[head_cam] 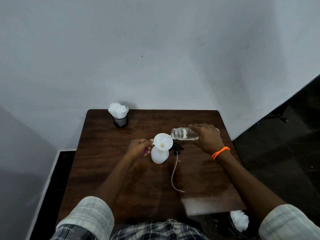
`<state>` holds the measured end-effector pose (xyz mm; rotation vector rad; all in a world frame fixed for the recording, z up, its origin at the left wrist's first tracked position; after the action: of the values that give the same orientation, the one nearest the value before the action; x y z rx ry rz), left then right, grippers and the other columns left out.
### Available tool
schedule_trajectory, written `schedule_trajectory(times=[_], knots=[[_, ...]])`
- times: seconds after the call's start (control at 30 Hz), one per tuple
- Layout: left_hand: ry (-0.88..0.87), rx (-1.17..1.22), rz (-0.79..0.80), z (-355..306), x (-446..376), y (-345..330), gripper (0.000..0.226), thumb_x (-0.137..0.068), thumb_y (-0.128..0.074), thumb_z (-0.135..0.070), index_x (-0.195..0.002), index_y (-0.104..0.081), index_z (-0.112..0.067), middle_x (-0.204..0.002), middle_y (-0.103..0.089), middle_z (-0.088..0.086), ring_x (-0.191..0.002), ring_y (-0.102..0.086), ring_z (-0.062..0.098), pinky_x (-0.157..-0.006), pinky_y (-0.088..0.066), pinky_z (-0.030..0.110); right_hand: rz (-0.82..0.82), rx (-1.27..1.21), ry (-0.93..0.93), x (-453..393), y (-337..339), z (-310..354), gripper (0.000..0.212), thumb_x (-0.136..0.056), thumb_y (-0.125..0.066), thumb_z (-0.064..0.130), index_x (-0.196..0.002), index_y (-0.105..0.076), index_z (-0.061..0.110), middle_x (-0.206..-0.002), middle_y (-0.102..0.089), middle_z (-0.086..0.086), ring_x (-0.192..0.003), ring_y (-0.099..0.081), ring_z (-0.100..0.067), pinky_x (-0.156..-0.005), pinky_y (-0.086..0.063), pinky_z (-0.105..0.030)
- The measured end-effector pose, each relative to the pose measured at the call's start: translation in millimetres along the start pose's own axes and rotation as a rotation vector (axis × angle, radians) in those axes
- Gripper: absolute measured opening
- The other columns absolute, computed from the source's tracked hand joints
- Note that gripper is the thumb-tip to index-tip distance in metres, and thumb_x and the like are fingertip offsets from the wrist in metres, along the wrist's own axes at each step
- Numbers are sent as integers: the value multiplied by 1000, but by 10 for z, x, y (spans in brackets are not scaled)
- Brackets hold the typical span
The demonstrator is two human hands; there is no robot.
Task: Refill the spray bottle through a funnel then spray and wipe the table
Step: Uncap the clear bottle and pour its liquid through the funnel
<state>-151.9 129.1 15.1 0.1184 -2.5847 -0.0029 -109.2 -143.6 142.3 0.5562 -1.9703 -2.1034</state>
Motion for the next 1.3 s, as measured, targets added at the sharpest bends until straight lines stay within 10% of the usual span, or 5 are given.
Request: schedule_trajectory(times=[1.3], knots=[[32,32,18,50,3,24,31,-89,-76,-29,-89,-77,2,-73,-68,13,-59,-60,18,-50,-49,27,-46,26,60,-50,37,-6,52,-66,-88,28,-115,-73,22,-100,-75,2,-91,-70,-28,-76,-50,-37]])
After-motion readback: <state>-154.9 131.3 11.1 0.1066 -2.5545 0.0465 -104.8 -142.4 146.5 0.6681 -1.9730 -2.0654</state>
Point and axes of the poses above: each hand's wrist, its own x-axis away from the middle knuckle, its own y-axis out of the back of the hand, z = x × y, the point moved 5 cm from there along -x, towards the middle knuckle
